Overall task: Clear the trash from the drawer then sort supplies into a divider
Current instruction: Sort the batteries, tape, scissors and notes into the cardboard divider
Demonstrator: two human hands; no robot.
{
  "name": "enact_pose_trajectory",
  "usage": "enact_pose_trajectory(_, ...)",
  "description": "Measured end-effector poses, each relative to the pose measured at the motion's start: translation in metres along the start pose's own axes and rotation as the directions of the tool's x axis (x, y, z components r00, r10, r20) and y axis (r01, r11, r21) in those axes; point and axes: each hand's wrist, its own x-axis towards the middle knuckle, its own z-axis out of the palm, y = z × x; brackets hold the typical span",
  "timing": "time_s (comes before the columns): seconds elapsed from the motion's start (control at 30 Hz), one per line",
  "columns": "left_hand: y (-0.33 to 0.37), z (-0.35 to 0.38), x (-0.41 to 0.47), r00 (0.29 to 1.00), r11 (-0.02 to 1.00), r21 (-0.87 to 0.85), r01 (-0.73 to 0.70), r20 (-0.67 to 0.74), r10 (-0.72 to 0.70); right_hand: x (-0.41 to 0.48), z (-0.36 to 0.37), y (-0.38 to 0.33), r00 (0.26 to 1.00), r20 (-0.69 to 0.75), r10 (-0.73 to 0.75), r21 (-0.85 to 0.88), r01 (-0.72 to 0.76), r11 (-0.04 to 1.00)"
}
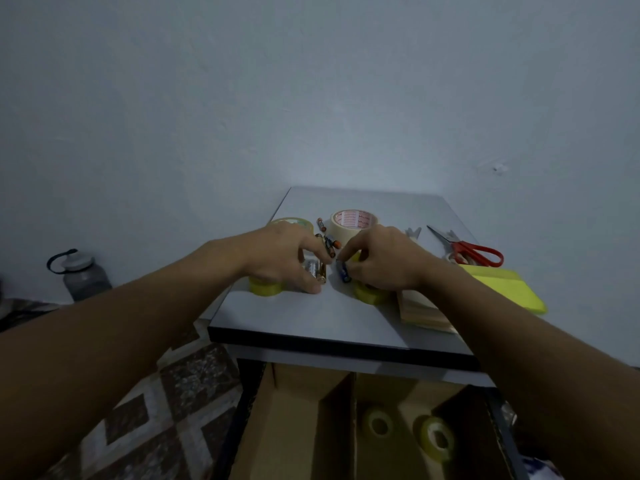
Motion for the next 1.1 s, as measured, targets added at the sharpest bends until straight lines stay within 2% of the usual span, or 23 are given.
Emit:
enact_pose_trajectory(0.27, 0.010, 0.004, -0.013, 0.995, 0.999, -0.022, -0.045, -0.086, 0.043, 0.000, -0.001, -0.003, 0.999, 0.038, 0.000, -0.002, 0.000, 1.000)
enact_pose_trajectory(0.5, 0.017, 0.008, -0.032, 0.994, 0.996, -0.029, -0.084, -0.078, 0.081, -0.002, 0.006, -0.006, 1.000, 0.013, -0.008, 0.055, 0.007, 0.998)
enact_pose_trajectory(0.63, 0.022, 0.011, -0.046, 0.990, 0.992, -0.025, -0.123, -0.074, 0.120, -0.004, 0.007, -0.010, 0.998, 0.063, -0.017, 0.052, 0.014, 0.999)
enact_pose_trajectory(0.8, 0.026, 0.017, -0.063, 0.994, 0.994, 0.003, -0.105, -0.030, 0.105, -0.009, 0.005, -0.013, 0.997, 0.075, -0.016, 0.020, 0.015, 1.000)
enact_pose_trajectory(0.97, 0.031, 0.023, -0.076, 0.992, 0.994, -0.005, -0.111, -0.053, 0.111, -0.011, 0.007, -0.017, 0.996, 0.079, -0.033, -0.026, 0.035, 0.999)
enact_pose_trajectory(1.1, 0.037, 0.021, -0.081, 0.993, 0.995, -0.001, -0.101, -0.060, 0.101, -0.010, 0.005, -0.022, 0.992, 0.123, -0.008, -0.158, 0.028, 0.987)
